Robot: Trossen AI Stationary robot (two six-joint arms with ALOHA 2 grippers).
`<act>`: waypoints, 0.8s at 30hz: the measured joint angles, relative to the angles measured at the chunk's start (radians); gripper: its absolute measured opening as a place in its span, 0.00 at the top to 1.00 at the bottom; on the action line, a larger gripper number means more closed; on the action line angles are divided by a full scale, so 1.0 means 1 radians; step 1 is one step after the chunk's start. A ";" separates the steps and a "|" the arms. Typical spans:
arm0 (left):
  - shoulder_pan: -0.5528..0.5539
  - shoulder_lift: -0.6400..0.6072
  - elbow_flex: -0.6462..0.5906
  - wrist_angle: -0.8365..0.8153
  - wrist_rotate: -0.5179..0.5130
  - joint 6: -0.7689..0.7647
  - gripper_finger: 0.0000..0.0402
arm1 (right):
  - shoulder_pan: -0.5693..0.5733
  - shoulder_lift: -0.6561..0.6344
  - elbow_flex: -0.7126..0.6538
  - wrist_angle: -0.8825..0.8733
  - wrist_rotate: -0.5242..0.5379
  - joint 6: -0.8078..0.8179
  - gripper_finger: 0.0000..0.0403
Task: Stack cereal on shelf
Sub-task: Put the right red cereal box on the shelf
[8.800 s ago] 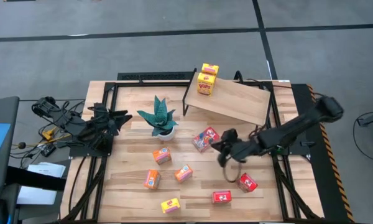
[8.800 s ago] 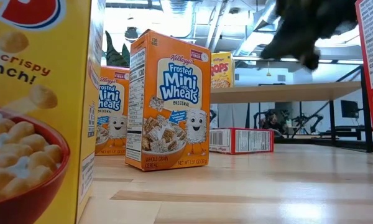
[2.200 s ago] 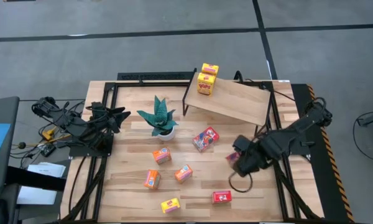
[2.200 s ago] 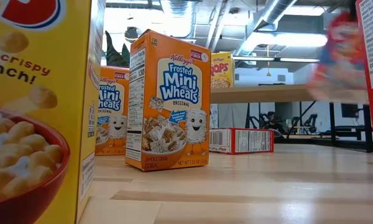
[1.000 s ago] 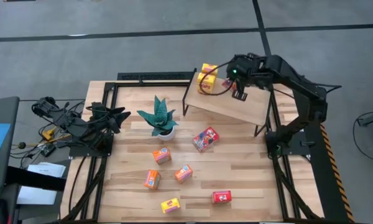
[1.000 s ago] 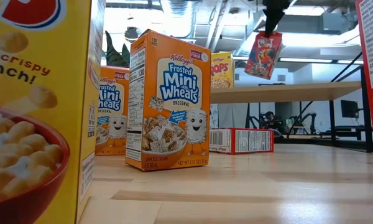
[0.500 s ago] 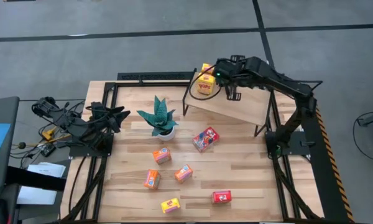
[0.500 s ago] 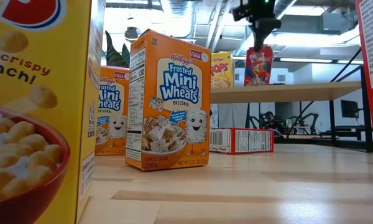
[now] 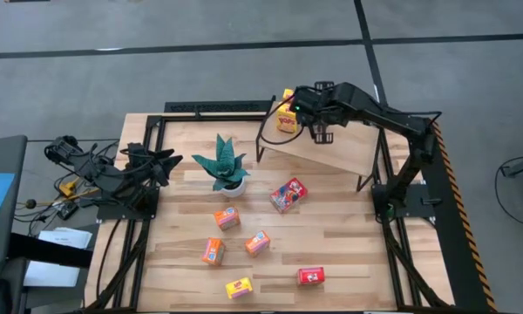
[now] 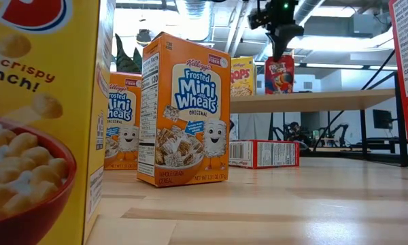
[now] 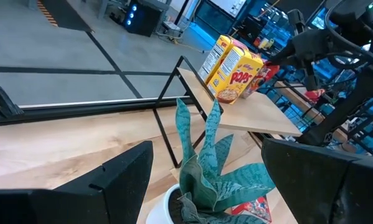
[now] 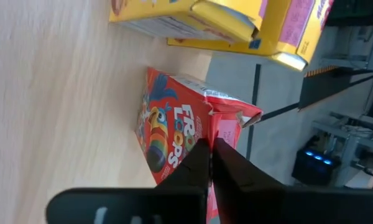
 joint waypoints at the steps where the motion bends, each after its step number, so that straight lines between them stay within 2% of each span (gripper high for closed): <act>1: 0.000 0.000 0.000 -0.003 0.000 0.000 0.27 | -0.003 0.000 0.000 0.000 -0.001 0.004 0.92; 14: 0.000 0.000 0.000 -0.003 0.000 0.000 0.27 | -0.011 -0.001 0.000 0.013 -0.051 0.011 0.88; 19: 0.000 0.000 0.000 -0.003 0.000 0.000 0.27 | -0.012 -0.001 0.000 0.026 -0.058 0.013 0.80; 24: 0.000 0.000 0.000 -0.009 0.000 0.000 0.27 | -0.012 -0.001 0.000 0.038 -0.062 0.013 0.69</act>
